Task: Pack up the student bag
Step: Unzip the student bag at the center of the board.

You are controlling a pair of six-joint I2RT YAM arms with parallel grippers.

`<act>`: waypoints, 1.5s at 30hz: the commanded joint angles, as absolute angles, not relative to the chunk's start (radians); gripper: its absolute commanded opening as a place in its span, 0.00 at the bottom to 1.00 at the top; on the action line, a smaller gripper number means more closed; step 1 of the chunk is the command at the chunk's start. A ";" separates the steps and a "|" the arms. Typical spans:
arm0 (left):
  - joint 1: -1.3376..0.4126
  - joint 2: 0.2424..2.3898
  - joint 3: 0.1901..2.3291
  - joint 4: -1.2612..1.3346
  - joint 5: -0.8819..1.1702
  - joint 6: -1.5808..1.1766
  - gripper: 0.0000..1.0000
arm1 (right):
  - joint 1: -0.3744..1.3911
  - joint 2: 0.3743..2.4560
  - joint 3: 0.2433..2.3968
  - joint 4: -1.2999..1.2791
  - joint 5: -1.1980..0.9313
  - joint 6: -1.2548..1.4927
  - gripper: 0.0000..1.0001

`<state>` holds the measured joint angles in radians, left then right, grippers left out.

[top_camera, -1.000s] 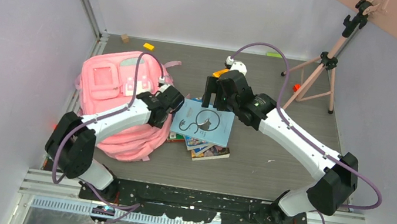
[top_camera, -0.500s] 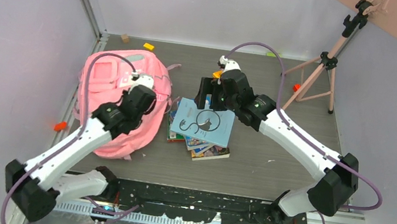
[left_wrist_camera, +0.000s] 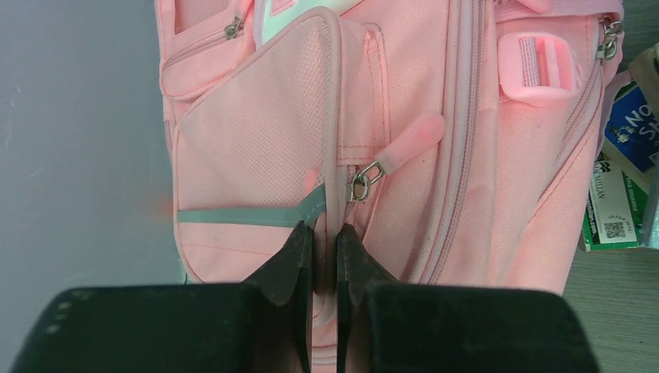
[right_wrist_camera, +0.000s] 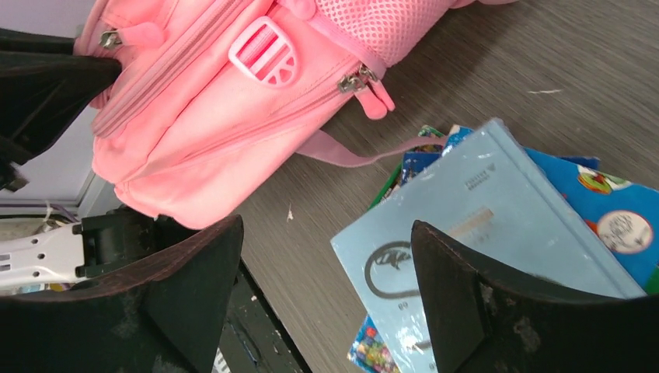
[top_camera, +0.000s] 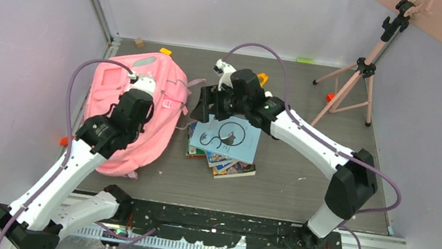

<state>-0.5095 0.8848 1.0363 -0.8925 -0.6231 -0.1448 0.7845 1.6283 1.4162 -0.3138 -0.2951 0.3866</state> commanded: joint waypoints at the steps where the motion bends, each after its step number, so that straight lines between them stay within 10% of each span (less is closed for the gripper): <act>1: -0.505 0.865 1.150 -0.812 -0.639 -0.143 0.00 | 0.790 1.711 1.514 -0.251 -0.370 0.397 0.80; 18: -0.503 0.926 1.230 -0.874 -0.619 -0.160 0.00 | 0.788 1.944 1.655 -0.257 -0.367 0.390 0.43; 45: -0.503 0.957 1.283 -0.904 -0.608 -0.142 0.00 | 0.773 2.003 1.613 -0.167 -0.516 0.354 0.35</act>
